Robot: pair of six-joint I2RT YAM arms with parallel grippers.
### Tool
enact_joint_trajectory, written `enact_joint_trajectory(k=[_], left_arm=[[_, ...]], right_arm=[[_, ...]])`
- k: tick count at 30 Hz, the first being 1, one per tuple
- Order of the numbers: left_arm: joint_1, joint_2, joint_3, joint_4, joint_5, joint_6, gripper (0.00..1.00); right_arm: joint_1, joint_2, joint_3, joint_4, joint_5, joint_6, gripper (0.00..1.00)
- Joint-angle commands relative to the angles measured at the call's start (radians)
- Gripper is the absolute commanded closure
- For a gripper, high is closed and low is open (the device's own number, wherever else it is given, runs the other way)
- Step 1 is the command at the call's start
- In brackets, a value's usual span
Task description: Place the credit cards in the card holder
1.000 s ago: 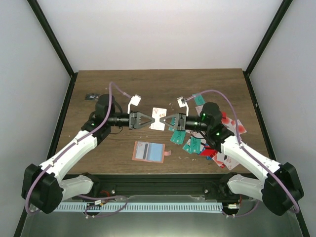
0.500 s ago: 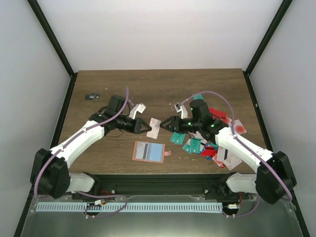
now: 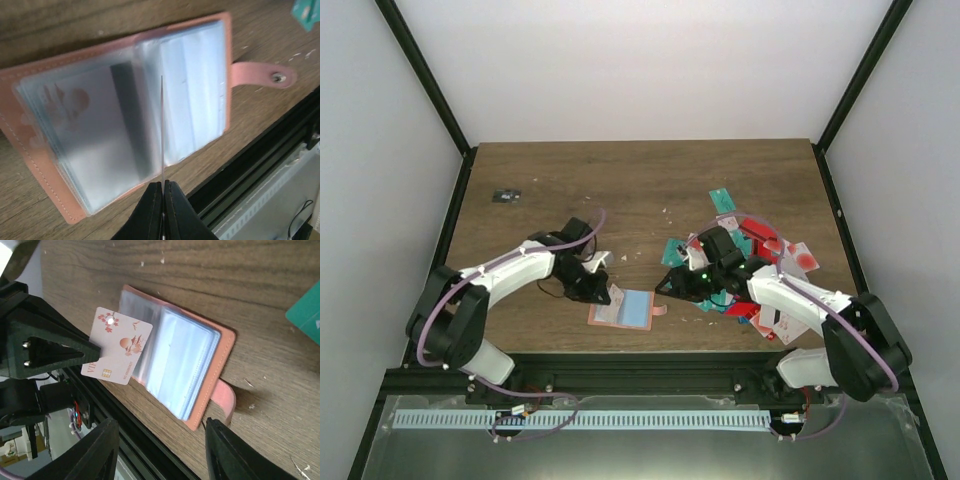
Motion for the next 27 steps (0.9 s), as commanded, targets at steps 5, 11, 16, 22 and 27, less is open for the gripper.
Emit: enact_joint_trajectory(k=[5,11,16,22,27], left_arm=[[-0.045,0.066,-0.05,0.061,0.002,-0.039,0.96],[-0.046,0.043,-0.047,0.072,-0.004,-0.048,0.96],[-0.046,0.026,-0.05,0.105,0.028,-0.058,0.96],[-0.046,0.037,-0.04,0.135,0.051,-0.065,0.96],[-0.046,0.015,-0.052,0.158,0.058,-0.071,0.96]], right_arm=[[0.005,0.044,-0.031,0.042,-0.052,-0.048,0.55],[0.004,0.069,-0.035,0.045,-0.06,-0.069,0.56],[0.004,0.088,-0.038,0.041,-0.066,-0.084,0.58],[0.005,0.107,-0.036,0.038,-0.069,-0.101,0.59],[0.005,0.11,-0.044,0.038,-0.069,-0.106,0.6]])
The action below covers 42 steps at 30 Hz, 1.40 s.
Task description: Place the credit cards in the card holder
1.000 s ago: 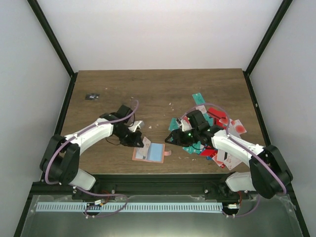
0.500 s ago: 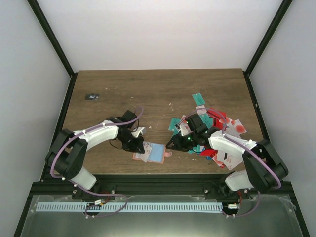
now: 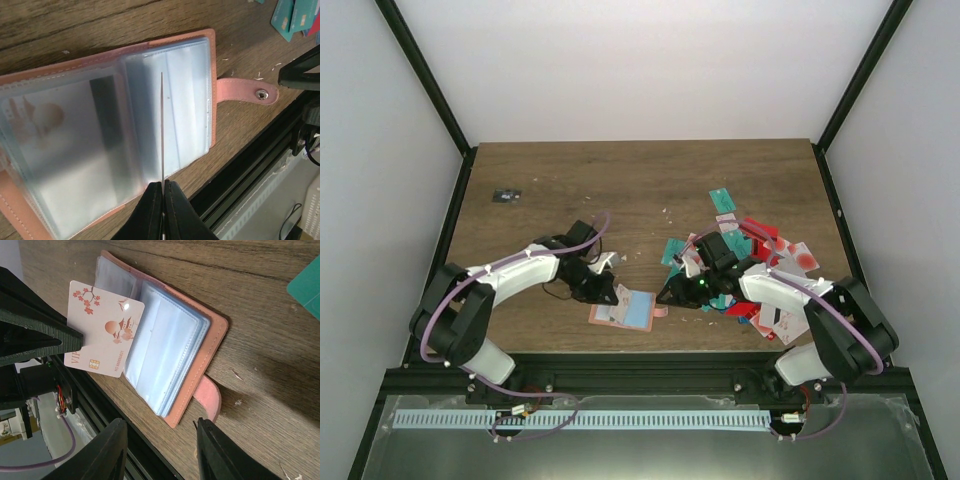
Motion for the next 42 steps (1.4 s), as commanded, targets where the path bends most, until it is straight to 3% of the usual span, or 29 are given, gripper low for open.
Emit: enact_joint_trajectory(k=[1,23,42], left_arm=[[-0.004,-0.022,-0.012,0.045,0.034,-0.009,0.96],[-0.019,0.084,-0.037,0.084,0.024,0.027,0.96],[-0.021,0.134,-0.067,0.254,0.058,-0.081,0.96]], right_arm=[[0.004,0.005,-0.01,0.009,-0.015,-0.024,0.6],[0.004,0.171,-0.041,0.098,-0.062,-0.038,0.69],[0.005,0.224,-0.063,0.147,-0.085,-0.002,0.9]])
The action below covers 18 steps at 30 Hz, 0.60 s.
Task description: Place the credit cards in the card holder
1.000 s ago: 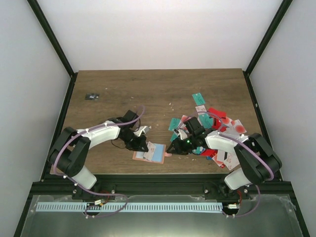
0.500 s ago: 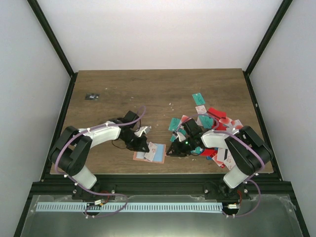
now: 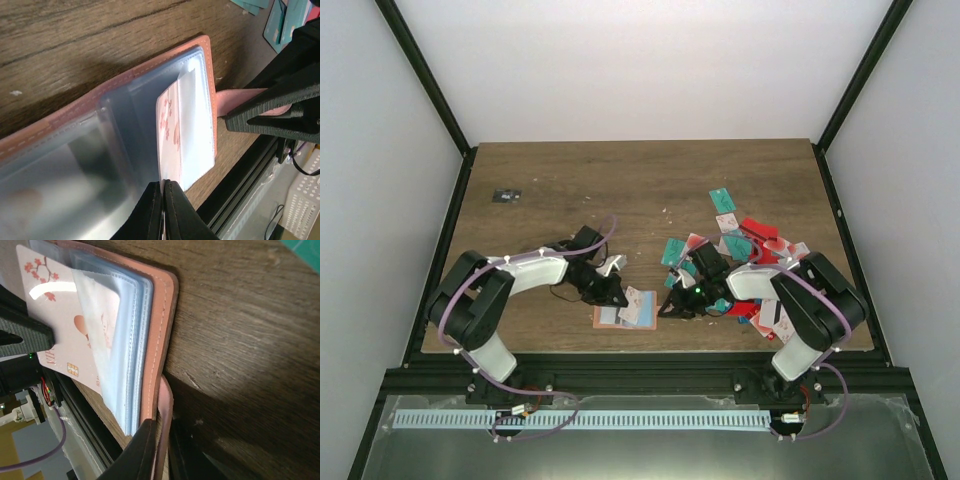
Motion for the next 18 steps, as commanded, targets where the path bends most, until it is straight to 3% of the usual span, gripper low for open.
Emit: enact_joint_trajectory(k=[1,9,18], left_arm=[[-0.007,0.037,-0.016,0.048,-0.034,-0.031,0.96],[-0.007,0.05,-0.028,0.079,-0.009,-0.086,0.96],[-0.008,0.011,-0.127,0.182,-0.012,-0.212,0.96]], right_arm=[[0.005,0.019,-0.016,0.009,-0.007,0.004,0.91],[0.005,0.036,-0.017,0.017,-0.019,0.019,0.99],[0.004,0.063,-0.017,0.068,-0.036,0.109,0.99]])
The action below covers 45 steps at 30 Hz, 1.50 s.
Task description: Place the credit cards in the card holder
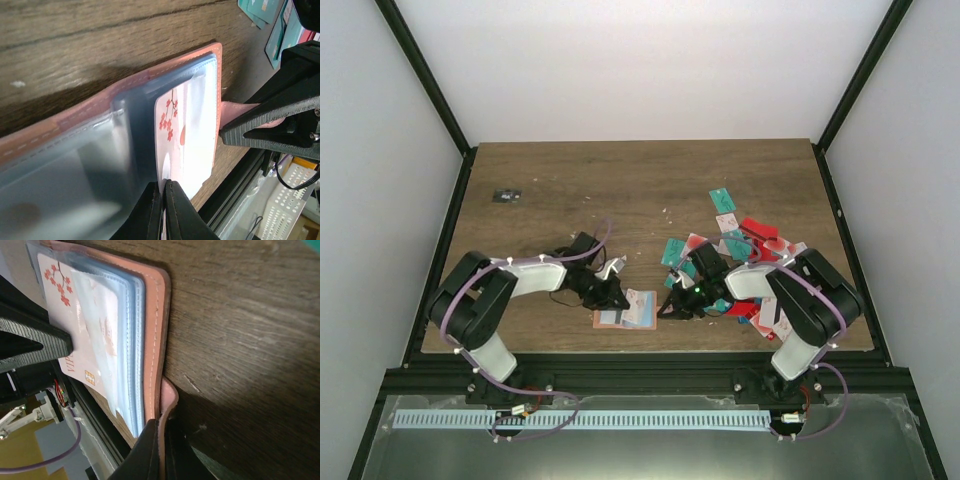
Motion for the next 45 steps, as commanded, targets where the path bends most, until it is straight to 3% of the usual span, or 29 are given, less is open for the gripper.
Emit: enact_joint_trajectory(k=[1,14,37,40,45], left_arm=[[-0.008,-0.014,-0.072,0.053,-0.044,-0.09,0.96],[-0.068,-0.02,-0.124,0.2,-0.079,-0.266,0.96],[-0.117,-0.01,-0.097,0.129,-0.143,-0.324,0.87],[-0.118,-0.033,-0.072,0.073,-0.173,-0.307,0.82],[-0.118,-0.071,-0.014,-0.085,-0.241,-0.235,0.64]], right_arm=[[0.005,0.031,-0.013,0.034,0.008,0.06,0.99],[0.005,0.078,-0.023,0.088,-0.021,0.126,0.99],[0.005,0.073,-0.02,0.077,-0.02,0.139,0.99],[0.005,0.069,-0.011,0.062,-0.008,0.128,0.99],[0.005,0.049,0.014,0.022,0.025,0.097,0.98]])
